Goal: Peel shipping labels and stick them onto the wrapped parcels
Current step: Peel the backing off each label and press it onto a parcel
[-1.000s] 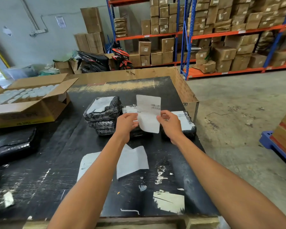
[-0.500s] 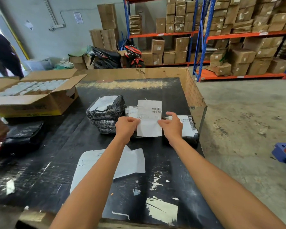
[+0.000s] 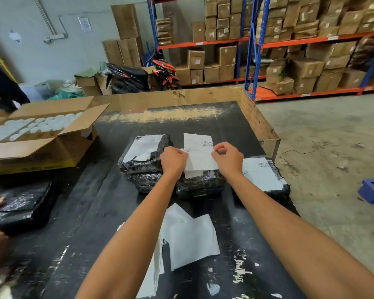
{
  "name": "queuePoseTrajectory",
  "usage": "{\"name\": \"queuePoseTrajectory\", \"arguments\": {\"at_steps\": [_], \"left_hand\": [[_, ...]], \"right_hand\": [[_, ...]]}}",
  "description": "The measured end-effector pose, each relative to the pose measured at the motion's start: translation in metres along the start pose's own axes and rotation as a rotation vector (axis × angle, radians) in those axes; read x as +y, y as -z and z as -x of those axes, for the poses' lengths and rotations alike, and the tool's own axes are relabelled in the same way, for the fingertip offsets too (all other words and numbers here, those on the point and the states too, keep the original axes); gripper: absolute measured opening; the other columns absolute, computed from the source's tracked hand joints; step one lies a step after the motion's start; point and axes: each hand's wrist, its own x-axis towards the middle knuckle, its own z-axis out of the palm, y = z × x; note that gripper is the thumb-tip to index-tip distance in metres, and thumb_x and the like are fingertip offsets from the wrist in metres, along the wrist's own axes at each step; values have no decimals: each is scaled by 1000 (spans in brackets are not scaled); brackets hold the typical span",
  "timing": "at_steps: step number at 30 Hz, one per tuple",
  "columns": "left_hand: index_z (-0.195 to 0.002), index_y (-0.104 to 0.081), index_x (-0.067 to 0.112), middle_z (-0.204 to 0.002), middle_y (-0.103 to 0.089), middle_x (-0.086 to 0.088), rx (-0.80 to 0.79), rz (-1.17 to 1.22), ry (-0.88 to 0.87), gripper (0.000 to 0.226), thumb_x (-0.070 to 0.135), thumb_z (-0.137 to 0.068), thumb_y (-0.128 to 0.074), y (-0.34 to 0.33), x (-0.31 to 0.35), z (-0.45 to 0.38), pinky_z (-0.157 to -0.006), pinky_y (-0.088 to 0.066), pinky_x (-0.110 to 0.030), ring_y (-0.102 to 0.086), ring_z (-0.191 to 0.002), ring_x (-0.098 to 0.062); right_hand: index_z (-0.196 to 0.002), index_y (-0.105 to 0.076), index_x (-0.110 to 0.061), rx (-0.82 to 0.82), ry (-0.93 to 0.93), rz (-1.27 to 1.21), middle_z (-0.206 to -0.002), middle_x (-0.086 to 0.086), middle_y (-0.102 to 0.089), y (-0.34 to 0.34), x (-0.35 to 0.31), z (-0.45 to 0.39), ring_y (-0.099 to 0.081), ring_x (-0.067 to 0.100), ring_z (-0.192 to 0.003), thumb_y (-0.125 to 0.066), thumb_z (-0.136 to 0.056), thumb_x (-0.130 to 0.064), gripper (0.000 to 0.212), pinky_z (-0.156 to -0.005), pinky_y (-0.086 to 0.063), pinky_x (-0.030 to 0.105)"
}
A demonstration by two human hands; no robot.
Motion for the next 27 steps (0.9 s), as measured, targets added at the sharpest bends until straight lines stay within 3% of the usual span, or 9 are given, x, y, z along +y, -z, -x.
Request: {"name": "queuePoseTrajectory", "arguments": {"at_steps": [2,6,11,16,20,23,27], "left_hand": [[-47,-32,11,-44,-28,-3,-17,-52,-21,51,-3,-90,-56,-1,-1,-7,-51,-38,-28,-23,-41,-18],[-50,-32,10,-46,-28,-3,-66,-121,-24,47,-7,-89,-53,-7,-10,-13,-55,-39,-33,-25,-44,-19],[-52,-30,13,-47,-25,-2,-65,-119,-44,48,-8,-87,-55,-11,-13,-12,-55,-34,-30,-23,-42,-17],[-61,-38,15,-58,-34,3,-50,-189,-57,39,-3,-89,-58,-11,-15,-10,-48,-28,-25,-35,-53,-13],[-67,-39,17,-63,-36,4,-67,-250,-97,37,-4,-91,-58,-11,-13,-7,-49,-25,-22,-30,-54,-6],[-83,-50,7,-66,-44,-2,-81,-296,-114,16,-4,-92,-57,-9,-9,-4,-48,-29,-24,-35,-56,-10],[-85,-52,2,-89,-61,-20,-111,-319,-116,10,-5,-91,-54,-7,-6,-1,-51,-35,-29,-49,-69,-23]], "right_hand": [[-99,-75,-17,-11,-3,34,-101,2,-73,-5,0,-5,-64,16,-94,-68,-94,-17,9,-59,-38,14],[-102,-79,-16,-24,1,121,-107,1,-76,-13,6,-8,-58,8,-87,-64,-96,-19,16,-70,-40,15],[-101,-80,-15,-12,17,180,-110,-1,-77,-15,9,-8,-55,5,-87,-62,-97,-17,19,-77,-38,16],[-97,-80,-12,-33,72,216,-105,2,-78,-14,9,-4,-59,8,-85,-62,-97,-13,18,-78,-42,18],[-101,-80,-10,-53,111,287,-103,6,-78,-12,8,-1,-61,11,-82,-60,-99,-13,20,-75,-45,21],[-104,-79,-7,-70,129,343,-104,10,-77,-12,6,1,-68,19,-88,-57,-101,-12,23,-73,-48,23],[-115,-76,-7,-97,146,413,-114,14,-73,-10,4,1,-70,27,-96,-55,-102,-11,26,-74,-52,26]]}}
